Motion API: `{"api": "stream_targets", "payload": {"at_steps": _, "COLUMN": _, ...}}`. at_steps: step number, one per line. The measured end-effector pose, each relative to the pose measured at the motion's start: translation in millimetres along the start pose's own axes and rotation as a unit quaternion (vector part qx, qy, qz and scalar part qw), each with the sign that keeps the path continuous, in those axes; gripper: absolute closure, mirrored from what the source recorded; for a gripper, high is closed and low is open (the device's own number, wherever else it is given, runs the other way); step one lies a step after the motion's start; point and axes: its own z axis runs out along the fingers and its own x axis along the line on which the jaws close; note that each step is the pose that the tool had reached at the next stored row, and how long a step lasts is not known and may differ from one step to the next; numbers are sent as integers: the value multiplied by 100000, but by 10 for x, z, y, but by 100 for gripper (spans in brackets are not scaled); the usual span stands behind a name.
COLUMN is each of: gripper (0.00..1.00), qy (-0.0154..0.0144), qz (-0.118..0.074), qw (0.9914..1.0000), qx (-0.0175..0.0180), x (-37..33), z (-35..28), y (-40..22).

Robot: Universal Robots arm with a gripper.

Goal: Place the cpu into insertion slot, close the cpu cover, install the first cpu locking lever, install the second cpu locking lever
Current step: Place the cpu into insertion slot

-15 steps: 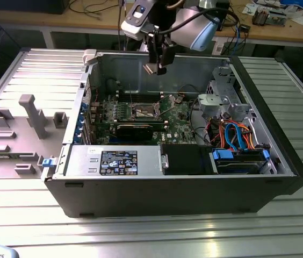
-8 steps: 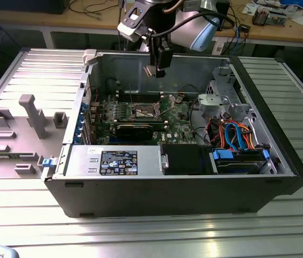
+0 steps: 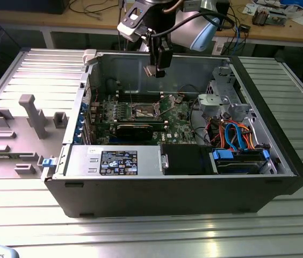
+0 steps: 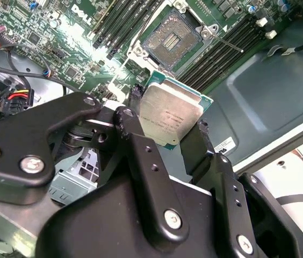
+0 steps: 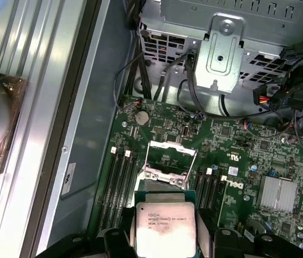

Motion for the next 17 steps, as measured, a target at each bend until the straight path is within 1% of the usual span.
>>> {"api": "stream_targets", "payload": {"at_steps": 5, "gripper": 46, "qy": -10, "qz": 113, "qw": 100000, "qx": -4, "x": 0, "z": 1, "y": 0}}
{"api": "stream_targets", "payload": {"at_steps": 8, "gripper": 46, "qy": -169, "qz": 2122, "qw": 99977, "qx": -61, "x": 0, "z": 38, "y": -3}}
{"api": "stream_targets", "payload": {"at_steps": 9, "gripper": 46, "qy": -242, "qz": 2969, "qw": 99956, "qx": -77, "x": 0, "z": 57, "y": -4}}
{"api": "stream_targets", "payload": {"at_steps": 10, "gripper": 46, "qy": -315, "qz": 3782, "qw": 99928, "qx": -150, "x": 3, "z": 90, "y": -6}}
{"api": "stream_targets", "payload": {"at_steps": 12, "gripper": 46, "qy": -352, "qz": 4062, "qw": 99917, "qx": -253, "x": 5, "z": 118, "y": -7}}
{"api": "stream_targets", "payload": {"at_steps": 17, "gripper": 46, "qy": -366, "qz": 4167, "qw": 99912, "qx": -268, "x": 5, "z": 121, "y": -8}}
